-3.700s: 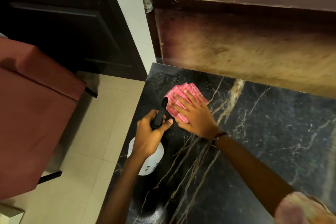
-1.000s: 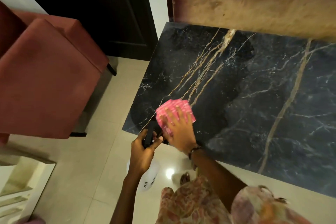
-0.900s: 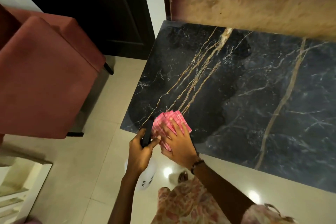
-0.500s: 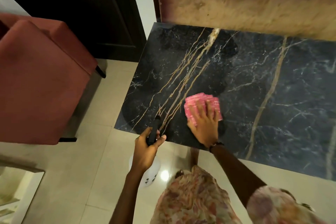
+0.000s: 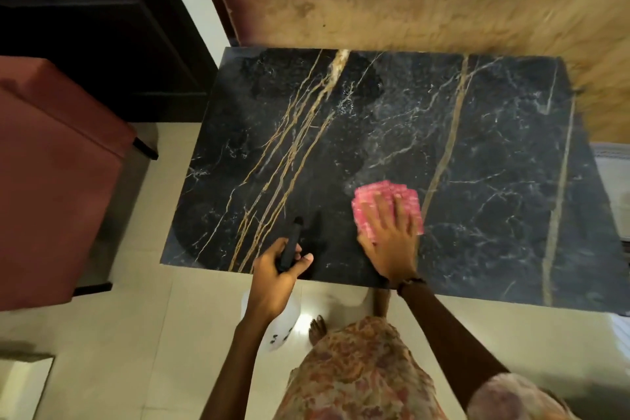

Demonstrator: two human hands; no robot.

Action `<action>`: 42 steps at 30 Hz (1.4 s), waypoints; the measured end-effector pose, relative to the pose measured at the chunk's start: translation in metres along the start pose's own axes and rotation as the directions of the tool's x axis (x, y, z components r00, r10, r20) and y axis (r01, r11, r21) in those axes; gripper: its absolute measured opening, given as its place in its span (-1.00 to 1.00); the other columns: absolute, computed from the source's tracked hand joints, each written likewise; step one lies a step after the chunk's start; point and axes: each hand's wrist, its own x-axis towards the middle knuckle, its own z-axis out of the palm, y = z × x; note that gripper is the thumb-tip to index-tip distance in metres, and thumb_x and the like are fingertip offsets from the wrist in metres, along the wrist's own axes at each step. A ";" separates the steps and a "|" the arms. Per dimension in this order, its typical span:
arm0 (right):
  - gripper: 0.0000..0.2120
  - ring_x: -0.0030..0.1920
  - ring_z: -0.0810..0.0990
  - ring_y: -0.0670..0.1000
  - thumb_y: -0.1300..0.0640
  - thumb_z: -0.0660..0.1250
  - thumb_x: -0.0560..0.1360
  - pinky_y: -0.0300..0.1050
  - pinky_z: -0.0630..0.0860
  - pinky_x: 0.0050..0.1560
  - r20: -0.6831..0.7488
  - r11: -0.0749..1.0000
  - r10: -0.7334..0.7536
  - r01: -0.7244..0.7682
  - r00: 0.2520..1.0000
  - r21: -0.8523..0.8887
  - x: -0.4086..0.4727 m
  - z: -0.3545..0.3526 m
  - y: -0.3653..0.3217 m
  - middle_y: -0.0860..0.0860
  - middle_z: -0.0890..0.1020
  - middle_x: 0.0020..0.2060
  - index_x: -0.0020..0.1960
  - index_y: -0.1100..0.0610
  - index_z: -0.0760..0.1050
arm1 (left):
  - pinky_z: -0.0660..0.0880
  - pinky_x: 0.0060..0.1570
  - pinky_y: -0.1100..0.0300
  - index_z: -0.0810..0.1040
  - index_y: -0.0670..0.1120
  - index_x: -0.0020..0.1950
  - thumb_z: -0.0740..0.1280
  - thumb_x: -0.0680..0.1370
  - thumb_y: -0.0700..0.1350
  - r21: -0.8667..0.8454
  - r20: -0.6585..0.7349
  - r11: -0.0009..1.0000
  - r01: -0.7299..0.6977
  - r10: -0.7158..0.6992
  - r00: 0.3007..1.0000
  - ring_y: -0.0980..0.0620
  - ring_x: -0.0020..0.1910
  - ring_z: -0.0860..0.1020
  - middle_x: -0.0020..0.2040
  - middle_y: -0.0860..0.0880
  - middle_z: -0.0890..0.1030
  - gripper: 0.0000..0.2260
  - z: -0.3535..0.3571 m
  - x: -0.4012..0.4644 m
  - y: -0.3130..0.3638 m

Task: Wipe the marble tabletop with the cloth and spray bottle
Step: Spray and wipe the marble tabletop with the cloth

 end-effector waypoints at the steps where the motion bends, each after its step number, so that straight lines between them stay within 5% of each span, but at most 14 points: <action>1: -0.34 0.51 0.12 0.31 -0.15 0.34 0.46 0.37 0.00 0.46 0.001 0.999 -0.048 0.048 0.999 0.008 0.006 0.001 -0.012 0.15 0.26 0.50 0.49 -0.01 0.26 | 0.34 -0.33 0.25 0.52 -0.23 -0.05 0.42 0.47 -0.23 0.001 0.003 1.000 0.002 -0.002 1.000 0.06 -0.41 0.39 -0.21 -0.19 0.52 -0.87 0.005 0.001 0.002; 5: -0.44 0.51 0.16 0.20 -0.14 0.30 0.45 0.29 0.10 0.48 0.008 0.923 -0.381 0.380 0.925 0.054 -0.036 0.014 -0.012 0.07 0.38 0.45 0.43 -0.06 0.36 | 0.34 -0.35 0.22 0.52 -0.20 -0.08 0.43 0.46 -0.22 0.027 0.002 1.000 -0.006 0.006 1.000 0.06 -0.42 0.40 -0.25 -0.16 0.53 -0.88 0.029 0.008 0.009; 8: -0.47 0.52 0.13 0.15 -0.16 0.25 0.45 0.27 0.10 0.44 0.030 0.886 -0.463 0.463 0.886 0.017 -0.081 0.013 0.047 0.02 0.41 0.43 0.41 -0.10 0.39 | 0.36 -0.33 0.21 0.53 -0.19 -0.09 0.43 0.46 -0.22 0.033 -0.001 0.999 0.003 -0.003 1.000 0.05 -0.40 0.42 -0.23 -0.20 0.55 -0.90 0.045 0.016 0.017; 12: -0.45 0.51 0.12 0.18 -0.18 0.20 0.46 0.28 0.12 0.41 0.048 0.919 -0.392 0.393 0.918 -0.009 -0.068 -0.006 0.123 0.07 0.44 0.41 0.43 -0.09 0.34 | 0.37 -0.32 0.23 0.54 -0.19 -0.09 0.43 0.46 -0.22 0.006 -0.009 1.000 0.028 -0.028 1.000 0.08 -0.41 0.44 -0.24 -0.17 0.55 -0.89 0.065 0.029 0.025; 17: -0.39 0.49 0.19 0.26 -0.12 0.32 0.41 0.34 0.05 0.44 0.006 0.989 -0.146 0.146 0.989 0.034 0.038 -0.022 0.076 0.09 0.37 0.46 0.44 -0.04 0.35 | 0.37 -0.34 0.23 0.53 -0.19 -0.12 0.44 0.46 -0.21 0.042 -0.016 0.999 0.007 -0.006 1.000 0.08 -0.41 0.44 -0.23 -0.23 0.55 -0.89 0.085 0.046 0.035; 21: -0.45 0.49 0.21 0.21 -0.17 0.17 0.48 0.35 0.19 0.43 0.062 0.912 -0.409 0.405 0.910 0.068 0.048 -0.010 0.031 0.05 0.38 0.45 0.44 -0.06 0.34 | 0.35 -0.37 0.18 0.53 -0.14 -0.15 0.45 0.45 -0.20 0.065 -0.033 0.998 0.005 -0.003 0.999 0.11 -0.45 0.43 -0.32 -0.12 0.57 -0.89 0.093 0.063 0.042; 24: -0.44 0.50 0.23 0.15 -0.22 0.21 0.47 0.26 0.16 0.46 0.074 0.804 -0.594 0.589 0.801 0.083 0.017 -0.005 0.074 -0.04 0.37 0.46 0.45 -0.15 0.28 | 0.35 -0.37 0.15 0.54 -0.09 -0.15 0.47 0.43 -0.18 0.060 -0.043 0.998 0.014 -0.012 0.999 0.18 -0.48 0.43 -0.34 0.01 0.56 -0.88 0.095 0.074 0.046; 28: -0.40 0.46 0.31 0.21 -0.19 0.23 0.40 0.29 0.20 0.38 0.034 0.904 -0.426 0.425 0.904 0.036 0.055 -0.018 0.143 0.02 0.42 0.43 0.43 -0.12 0.32 | 0.35 -0.37 0.14 0.53 -0.06 -0.15 0.46 0.42 -0.11 0.081 -0.052 0.996 0.021 -0.017 0.999 0.13 -0.46 0.44 -0.29 -0.04 0.56 -0.87 0.100 0.090 0.052; 32: -0.40 0.52 0.13 0.23 -0.21 0.21 0.48 0.33 0.12 0.47 0.024 0.971 -0.234 0.232 0.972 0.054 0.135 -0.025 0.095 0.05 0.27 0.51 0.48 -0.07 0.28 | 0.35 -0.36 0.16 0.53 -0.02 -0.17 0.46 0.43 -0.10 0.087 -0.052 0.996 0.012 -0.008 0.999 0.12 -0.44 0.44 -0.30 0.01 0.56 -0.89 0.106 0.107 0.061; 36: -0.42 0.52 0.11 0.24 -0.21 0.16 0.52 0.34 0.19 0.43 0.058 0.863 -0.504 0.501 0.862 0.062 0.137 -0.009 0.051 0.08 0.34 0.48 0.48 -0.03 0.27 | 0.41 -0.33 0.17 0.54 0.06 -0.17 0.45 0.41 -0.01 0.151 -0.040 0.988 -0.019 0.026 0.999 0.15 -0.40 0.51 -0.30 0.05 0.61 -0.90 0.114 0.123 0.073; 39: -0.38 0.54 0.13 0.15 -0.23 0.21 0.46 0.24 0.05 0.51 -0.003 0.749 -0.661 0.660 0.751 0.064 0.110 -0.004 0.099 -0.01 0.32 0.49 0.48 -0.12 0.22 | 0.43 -0.30 0.22 0.55 0.10 -0.17 0.45 0.39 0.00 0.138 -0.044 0.990 -0.029 0.035 0.998 0.18 -0.37 0.53 -0.29 0.13 0.62 -0.90 0.117 0.135 0.081; 42: -0.34 0.49 0.22 0.18 -0.24 0.25 0.41 0.24 0.03 0.49 -0.035 0.859 -0.509 0.510 0.860 0.039 0.132 -0.013 0.161 0.00 0.36 0.46 0.47 -0.14 0.22 | 0.39 -0.33 0.19 0.54 0.02 -0.15 0.45 0.42 -0.01 0.130 -0.054 0.991 -0.024 0.031 0.998 0.14 -0.37 0.49 -0.29 0.11 0.58 -0.88 0.119 0.147 0.086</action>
